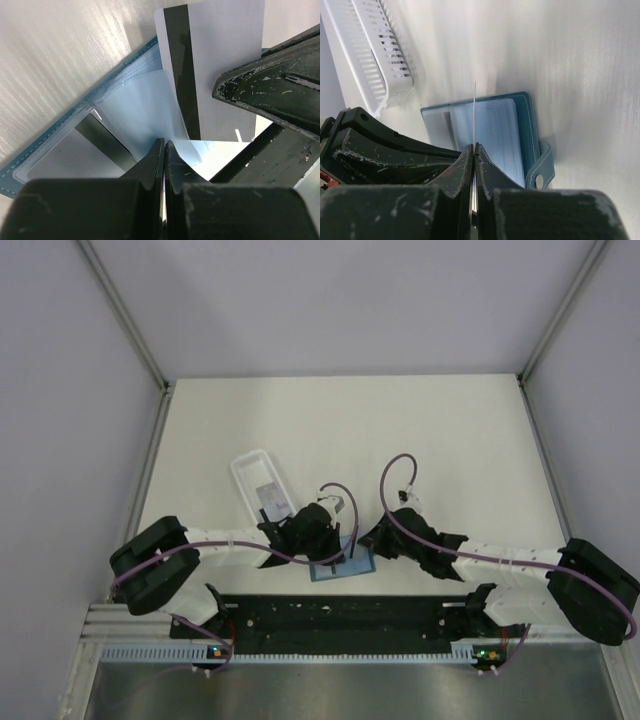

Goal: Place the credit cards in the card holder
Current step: Turn over the card slot in the card holder.

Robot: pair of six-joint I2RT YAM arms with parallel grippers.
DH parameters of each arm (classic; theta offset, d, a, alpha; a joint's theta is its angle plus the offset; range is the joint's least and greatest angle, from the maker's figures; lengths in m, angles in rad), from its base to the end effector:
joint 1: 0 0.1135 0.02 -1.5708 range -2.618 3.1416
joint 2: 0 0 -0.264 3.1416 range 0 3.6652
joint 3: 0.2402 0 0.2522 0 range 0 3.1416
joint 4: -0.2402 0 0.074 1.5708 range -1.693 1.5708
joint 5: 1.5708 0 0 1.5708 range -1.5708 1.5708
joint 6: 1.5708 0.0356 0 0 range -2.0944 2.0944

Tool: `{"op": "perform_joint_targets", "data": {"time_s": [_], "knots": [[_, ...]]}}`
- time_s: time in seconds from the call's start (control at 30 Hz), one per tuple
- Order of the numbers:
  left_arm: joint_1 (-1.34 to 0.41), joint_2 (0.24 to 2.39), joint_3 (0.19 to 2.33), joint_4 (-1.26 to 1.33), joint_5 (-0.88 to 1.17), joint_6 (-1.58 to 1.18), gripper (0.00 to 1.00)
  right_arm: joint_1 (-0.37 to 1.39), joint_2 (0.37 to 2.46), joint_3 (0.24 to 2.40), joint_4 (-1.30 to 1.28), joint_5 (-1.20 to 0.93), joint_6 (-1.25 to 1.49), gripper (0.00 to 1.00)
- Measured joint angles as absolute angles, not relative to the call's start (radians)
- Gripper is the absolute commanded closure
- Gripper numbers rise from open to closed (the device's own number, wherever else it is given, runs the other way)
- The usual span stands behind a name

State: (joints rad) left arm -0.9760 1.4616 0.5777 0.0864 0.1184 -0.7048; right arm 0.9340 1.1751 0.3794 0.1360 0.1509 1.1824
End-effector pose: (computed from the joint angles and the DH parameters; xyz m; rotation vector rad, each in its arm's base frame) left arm 0.1474 -0.2254 0.1463 0.4089 2.5383 -0.8812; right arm 0.1344 0.1727 0.1572 0.3868 2.3785 0.9389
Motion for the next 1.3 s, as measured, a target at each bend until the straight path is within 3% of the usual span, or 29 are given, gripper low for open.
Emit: {"op": "perform_joint_targets", "data": {"time_s": [0.7,1.3], "knots": [[-0.976,1.443,0.604,0.026,0.113,-0.704,1.00,0.947,1.222,0.379,0.194,0.107,1.189,1.00],[-0.976,1.217,0.635,-0.139,-0.012,-0.680,1.00,0.977,1.190,0.437,0.156,0.066,1.177,1.00]]}}
